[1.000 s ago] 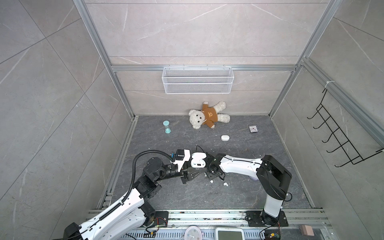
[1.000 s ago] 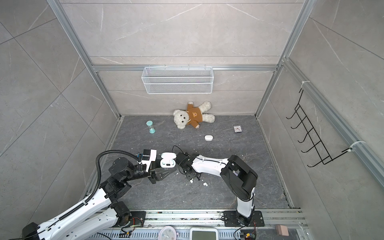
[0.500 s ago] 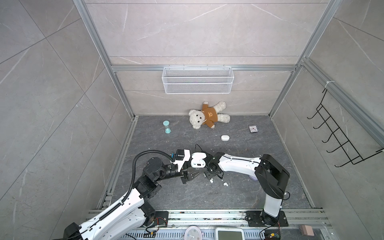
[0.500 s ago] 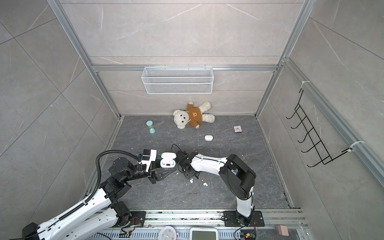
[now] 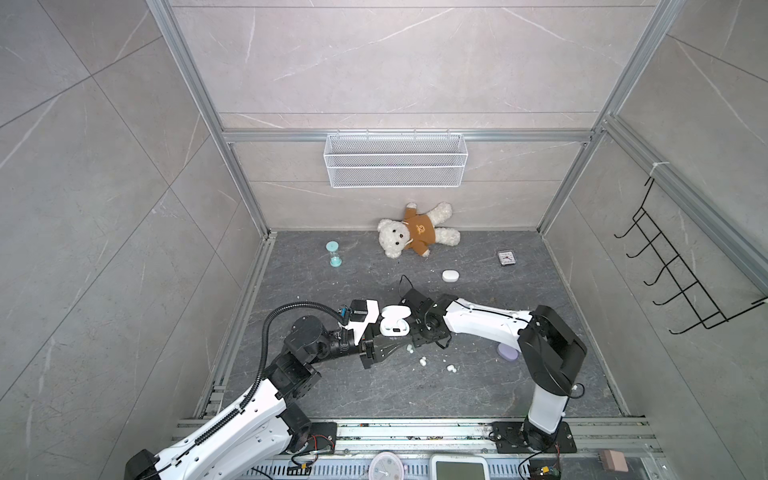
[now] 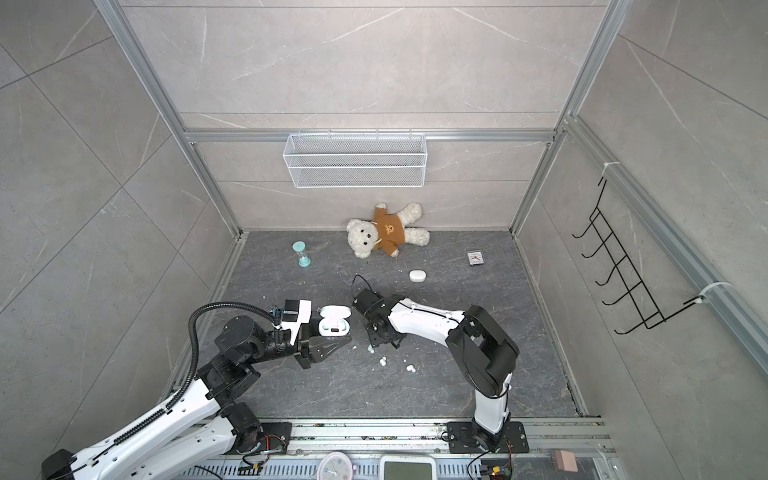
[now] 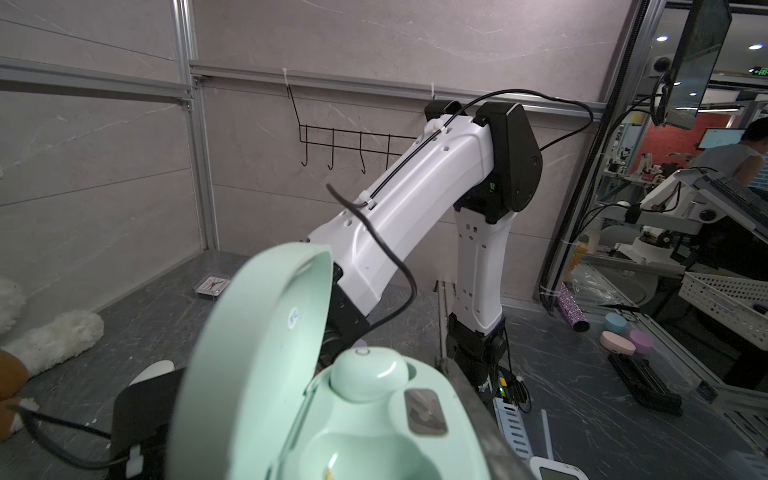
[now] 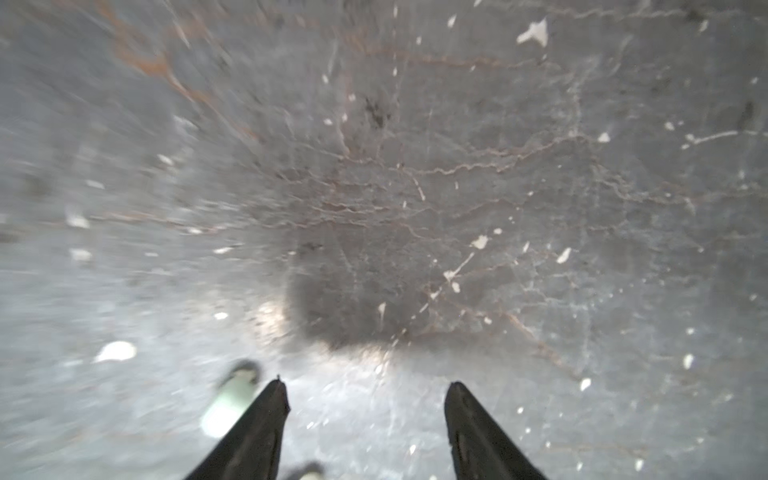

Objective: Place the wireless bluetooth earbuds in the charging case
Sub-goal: 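Lower the open right gripper toward another mint green earbud, then close the right gripper on the mint green earbud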

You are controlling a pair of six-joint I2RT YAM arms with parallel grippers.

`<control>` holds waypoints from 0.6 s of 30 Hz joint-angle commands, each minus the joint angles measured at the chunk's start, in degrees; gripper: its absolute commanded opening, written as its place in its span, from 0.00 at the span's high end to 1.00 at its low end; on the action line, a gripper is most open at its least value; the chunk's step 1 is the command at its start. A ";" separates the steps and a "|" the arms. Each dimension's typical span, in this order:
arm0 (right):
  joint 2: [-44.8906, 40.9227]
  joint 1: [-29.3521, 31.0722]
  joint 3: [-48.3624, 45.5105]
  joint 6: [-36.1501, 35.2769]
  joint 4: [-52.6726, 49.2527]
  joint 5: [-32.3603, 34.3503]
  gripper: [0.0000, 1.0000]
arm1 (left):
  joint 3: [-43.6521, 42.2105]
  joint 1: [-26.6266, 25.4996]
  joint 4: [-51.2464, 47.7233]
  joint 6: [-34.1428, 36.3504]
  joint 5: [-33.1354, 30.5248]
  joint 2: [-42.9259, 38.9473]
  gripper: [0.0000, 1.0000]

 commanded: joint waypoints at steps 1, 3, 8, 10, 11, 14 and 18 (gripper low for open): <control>-2.07 0.07 1.65 7.93 -0.35 -6.52 0.39 | 1.39 0.26 0.24 1.52 -0.58 -1.90 0.72; -1.07 0.07 2.84 11.31 -0.94 -8.92 0.41 | 1.24 0.26 -0.32 1.60 -0.72 -2.52 0.72; 3.01 0.55 5.88 17.82 -1.74 -12.52 0.51 | 0.84 0.26 -1.01 1.88 -0.92 -3.67 0.72; 4.27 0.77 7.35 19.30 -3.43 -11.35 0.53 | 0.76 0.27 -1.10 1.97 -1.16 -3.96 0.72; 5.00 0.88 8.15 19.74 -4.49 -10.67 0.54 | 0.71 0.26 -1.15 2.10 -1.23 -4.07 0.72; 6.59 0.99 8.98 21.18 -5.67 -9.57 0.56 | 0.78 0.26 -1.12 2.23 -1.36 -4.50 0.72; 8.36 1.20 9.75 22.35 -6.66 -9.68 0.59 | 0.59 0.26 -1.33 2.27 -1.33 -4.86 0.72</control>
